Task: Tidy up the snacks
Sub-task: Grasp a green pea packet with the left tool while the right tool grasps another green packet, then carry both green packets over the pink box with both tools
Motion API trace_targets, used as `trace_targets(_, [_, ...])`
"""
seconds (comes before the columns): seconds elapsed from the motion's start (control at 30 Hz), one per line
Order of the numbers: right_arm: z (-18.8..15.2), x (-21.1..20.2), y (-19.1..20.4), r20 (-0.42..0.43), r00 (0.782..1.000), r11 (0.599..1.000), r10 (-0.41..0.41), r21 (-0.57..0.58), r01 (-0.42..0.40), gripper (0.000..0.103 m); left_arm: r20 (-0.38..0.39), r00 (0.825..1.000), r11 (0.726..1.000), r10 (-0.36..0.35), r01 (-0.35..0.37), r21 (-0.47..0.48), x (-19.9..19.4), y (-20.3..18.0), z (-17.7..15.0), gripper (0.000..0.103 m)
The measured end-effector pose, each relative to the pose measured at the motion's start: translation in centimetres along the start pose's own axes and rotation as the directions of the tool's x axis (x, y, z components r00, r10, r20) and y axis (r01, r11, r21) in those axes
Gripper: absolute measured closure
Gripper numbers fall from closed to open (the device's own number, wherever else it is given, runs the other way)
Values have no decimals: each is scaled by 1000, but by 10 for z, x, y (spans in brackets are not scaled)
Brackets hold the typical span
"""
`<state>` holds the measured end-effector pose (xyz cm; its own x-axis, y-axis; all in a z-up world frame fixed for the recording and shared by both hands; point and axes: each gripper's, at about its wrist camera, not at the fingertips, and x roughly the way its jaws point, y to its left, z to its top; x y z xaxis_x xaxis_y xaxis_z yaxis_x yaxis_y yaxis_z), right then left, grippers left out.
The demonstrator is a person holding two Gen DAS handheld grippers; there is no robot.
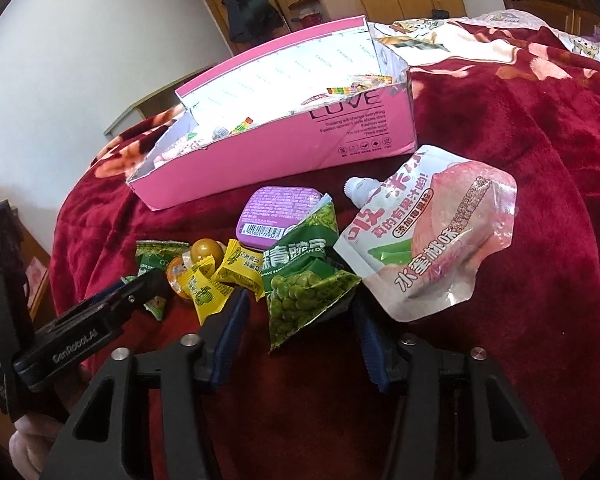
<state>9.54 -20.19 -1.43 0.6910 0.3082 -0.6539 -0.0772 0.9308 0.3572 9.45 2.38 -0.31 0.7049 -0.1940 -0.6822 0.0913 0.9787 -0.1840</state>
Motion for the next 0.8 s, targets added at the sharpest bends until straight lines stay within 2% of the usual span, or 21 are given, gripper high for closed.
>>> trace_targets(0.13, [0, -1, -3, 9, 1000, 1000, -9, 6, 9, 64, -8, 1000, 1000, 17, -17, 5, 6, -1, -2, 43])
trace_targets(0.2, [-2, -3, -2, 15, 1000, 1000, -14, 0, 14, 65, -3, 1000, 1000, 17, -17, 10, 4, -2, -4, 44])
trace_targets(0.33, [-7, -9, 5, 25, 1000, 1000, -6, -26, 7, 67, -3, 1000, 1000, -8, 8, 6, 0, -1, -7, 56])
trace_targets(0.5, [-13, -14, 14, 21, 999, 999, 25, -39, -24, 67, 7, 1000, 999, -3, 2, 41, -8, -4, -9, 57])
trace_targets(0.8, [-19, -22, 24, 9, 998, 997, 60, -57, -59, 67, 33, 999, 999, -13, 12, 39, -25, 0, -9, 57])
